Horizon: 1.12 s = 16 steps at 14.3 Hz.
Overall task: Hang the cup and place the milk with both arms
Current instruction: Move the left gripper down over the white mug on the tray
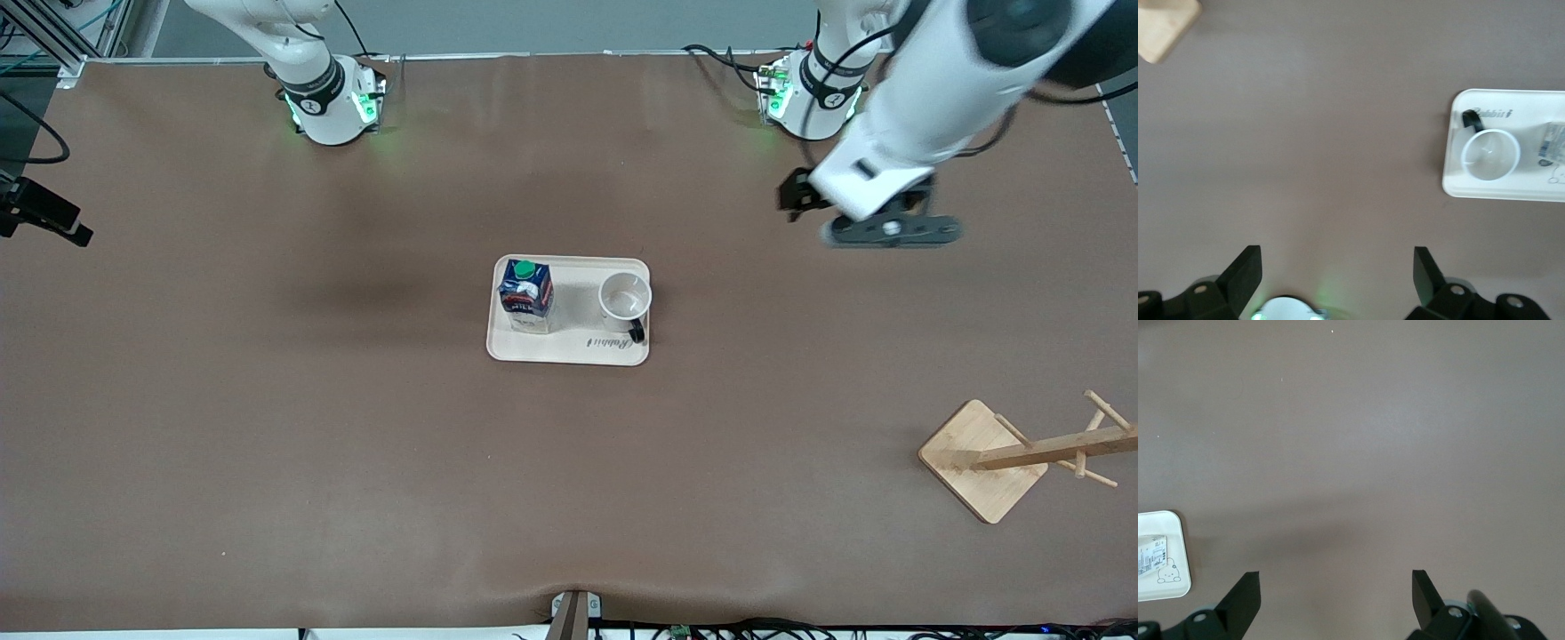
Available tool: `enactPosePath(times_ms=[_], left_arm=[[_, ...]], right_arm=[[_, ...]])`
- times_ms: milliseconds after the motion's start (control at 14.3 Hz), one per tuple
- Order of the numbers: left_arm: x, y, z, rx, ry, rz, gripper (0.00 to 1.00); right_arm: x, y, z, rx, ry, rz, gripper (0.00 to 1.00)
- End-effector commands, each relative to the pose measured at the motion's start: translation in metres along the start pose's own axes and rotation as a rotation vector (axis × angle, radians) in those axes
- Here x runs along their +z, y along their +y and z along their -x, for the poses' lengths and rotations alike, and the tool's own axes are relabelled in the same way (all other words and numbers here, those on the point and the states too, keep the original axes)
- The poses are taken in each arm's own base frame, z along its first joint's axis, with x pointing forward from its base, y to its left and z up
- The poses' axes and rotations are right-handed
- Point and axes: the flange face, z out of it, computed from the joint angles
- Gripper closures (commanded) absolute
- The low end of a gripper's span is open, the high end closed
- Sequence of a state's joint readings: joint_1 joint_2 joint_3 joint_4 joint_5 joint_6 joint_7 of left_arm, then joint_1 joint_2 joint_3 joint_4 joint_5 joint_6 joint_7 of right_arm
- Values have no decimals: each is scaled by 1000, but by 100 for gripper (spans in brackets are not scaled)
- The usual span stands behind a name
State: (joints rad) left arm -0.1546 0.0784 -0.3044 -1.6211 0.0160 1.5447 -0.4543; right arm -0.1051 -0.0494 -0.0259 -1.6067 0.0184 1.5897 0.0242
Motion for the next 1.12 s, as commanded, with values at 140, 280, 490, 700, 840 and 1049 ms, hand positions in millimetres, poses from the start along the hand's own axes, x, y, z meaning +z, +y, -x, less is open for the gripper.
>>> enactPosePath(times_ms=[140, 280, 490, 700, 840, 1049], left_arm=[[53, 66, -2, -112, 12, 44, 0], [81, 86, 4, -139, 37, 58, 0], [119, 107, 14, -174, 68, 80, 0], [164, 142, 12, -253, 66, 99, 0], [191, 153, 8, -318, 71, 77, 0], [232, 174, 5, -390, 78, 75, 3]], right_arm=[[-4, 4, -2, 1, -2, -2, 0], [-4, 4, -2, 0, -2, -2, 0], [-4, 4, -2, 1, 0, -2, 0], [-4, 4, -2, 1, -2, -2, 0], [-4, 4, -2, 0, -2, -2, 0], [-4, 4, -2, 0, 0, -2, 0]])
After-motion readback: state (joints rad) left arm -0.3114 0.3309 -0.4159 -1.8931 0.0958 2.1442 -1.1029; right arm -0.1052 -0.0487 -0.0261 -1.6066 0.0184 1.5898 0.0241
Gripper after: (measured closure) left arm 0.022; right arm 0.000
